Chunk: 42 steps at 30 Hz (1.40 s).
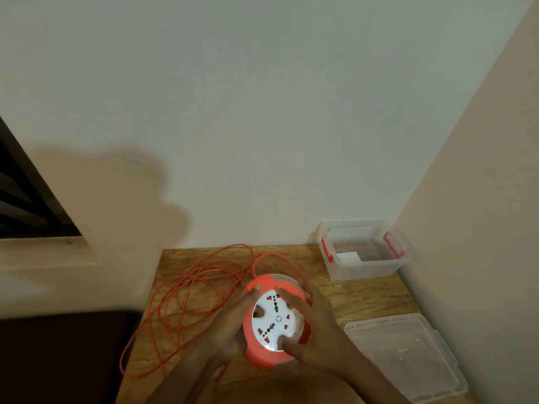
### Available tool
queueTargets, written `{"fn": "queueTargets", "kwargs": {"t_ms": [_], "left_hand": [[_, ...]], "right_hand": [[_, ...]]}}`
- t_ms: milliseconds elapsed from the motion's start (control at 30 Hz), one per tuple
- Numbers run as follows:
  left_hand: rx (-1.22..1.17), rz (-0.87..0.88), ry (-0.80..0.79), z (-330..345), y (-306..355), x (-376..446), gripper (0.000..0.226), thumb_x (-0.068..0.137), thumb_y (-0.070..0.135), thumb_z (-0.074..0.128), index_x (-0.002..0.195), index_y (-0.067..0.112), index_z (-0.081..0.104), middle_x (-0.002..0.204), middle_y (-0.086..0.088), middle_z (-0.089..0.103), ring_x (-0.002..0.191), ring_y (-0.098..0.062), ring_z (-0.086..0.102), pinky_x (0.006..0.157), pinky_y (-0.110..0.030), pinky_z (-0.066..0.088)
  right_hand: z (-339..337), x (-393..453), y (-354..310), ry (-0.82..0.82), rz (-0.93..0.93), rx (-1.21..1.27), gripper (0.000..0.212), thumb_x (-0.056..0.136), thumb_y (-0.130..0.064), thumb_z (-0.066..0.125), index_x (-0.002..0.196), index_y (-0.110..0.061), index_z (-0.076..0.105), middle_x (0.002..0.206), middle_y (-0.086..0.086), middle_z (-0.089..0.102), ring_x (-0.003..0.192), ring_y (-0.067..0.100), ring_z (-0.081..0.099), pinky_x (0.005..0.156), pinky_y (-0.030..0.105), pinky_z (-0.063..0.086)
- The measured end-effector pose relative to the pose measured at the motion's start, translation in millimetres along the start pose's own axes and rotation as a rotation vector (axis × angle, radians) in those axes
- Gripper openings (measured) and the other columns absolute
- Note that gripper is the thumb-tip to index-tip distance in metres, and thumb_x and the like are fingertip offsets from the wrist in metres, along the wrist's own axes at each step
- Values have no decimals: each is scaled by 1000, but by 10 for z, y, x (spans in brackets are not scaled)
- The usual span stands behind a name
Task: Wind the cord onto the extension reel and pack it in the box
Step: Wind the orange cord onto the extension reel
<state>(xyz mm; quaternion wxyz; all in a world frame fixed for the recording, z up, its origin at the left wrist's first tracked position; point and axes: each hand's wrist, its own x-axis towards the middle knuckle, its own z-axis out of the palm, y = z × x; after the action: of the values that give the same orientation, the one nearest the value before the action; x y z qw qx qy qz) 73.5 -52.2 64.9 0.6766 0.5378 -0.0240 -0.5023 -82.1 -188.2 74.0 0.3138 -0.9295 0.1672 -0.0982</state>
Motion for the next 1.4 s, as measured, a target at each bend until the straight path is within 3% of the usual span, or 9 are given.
{"fn": "queueTargets", "kwargs": {"t_ms": [133,267,400,567,800,933,1067,1200,1400], "left_hand": [[-69,-15,-97,78,85,-25,51,84,41,75,126,12,71,122,-23,75,108,-42,74,75,-48,64],[-92,70,-99,213,128,-30,56,84,42,72,129,9,69,122,-25,74,105,-42,75,77,-50,64],[-126,84,-82,381,134,-21,56,85,40,70,129,6,68,118,-24,75,95,-38,78,72,-48,65],[-98,48,-79,508,54,-8,60,83,45,70,130,8,66,121,-23,75,103,-39,77,74,-49,64],[-122,89,-12,516,-3,60,62,81,47,73,130,9,67,119,-23,76,99,-40,78,72,-49,64],[-38,127,-10,533,137,59,56,84,44,70,127,8,69,121,-25,74,106,-42,73,86,-52,61],[128,309,-11,522,417,18,51,87,36,69,122,-1,69,116,-32,73,92,-41,75,76,-46,63],[259,403,59,530,652,33,29,99,25,65,117,3,70,116,-33,72,94,-44,72,88,-58,59],[243,397,122,637,775,-40,41,95,43,68,118,8,70,114,-22,77,102,-43,75,83,-51,64]], "right_hand": [[-259,78,-97,-1,-125,-256,75,77,-58,62,142,-54,26,161,-8,0,145,22,10,111,45,31],[-466,80,-277,55,-237,-442,65,75,-45,70,134,-48,43,158,4,21,143,28,20,102,48,42],[-487,63,-431,-14,-253,-641,85,45,-36,91,123,-39,58,133,13,55,120,39,52,86,53,53],[-525,21,-485,-24,-143,-832,77,41,-43,94,113,-40,66,115,17,66,95,38,65,68,48,59],[-567,60,-382,-46,-195,-854,69,86,-42,66,144,-41,29,128,25,54,119,45,48,93,55,44],[-606,160,-380,-49,-239,-839,72,87,-42,65,146,-39,26,129,24,53,125,46,41,96,55,41],[-658,310,-466,-23,-257,-838,71,86,-42,67,146,-38,29,134,23,51,126,46,37,100,56,37],[-724,482,-581,-28,-292,-863,75,85,-44,67,147,-37,25,137,22,46,127,44,36,100,54,38],[-845,570,-613,2,-401,-947,62,90,-41,60,146,-37,32,125,19,54,121,41,40,92,50,40]]}}
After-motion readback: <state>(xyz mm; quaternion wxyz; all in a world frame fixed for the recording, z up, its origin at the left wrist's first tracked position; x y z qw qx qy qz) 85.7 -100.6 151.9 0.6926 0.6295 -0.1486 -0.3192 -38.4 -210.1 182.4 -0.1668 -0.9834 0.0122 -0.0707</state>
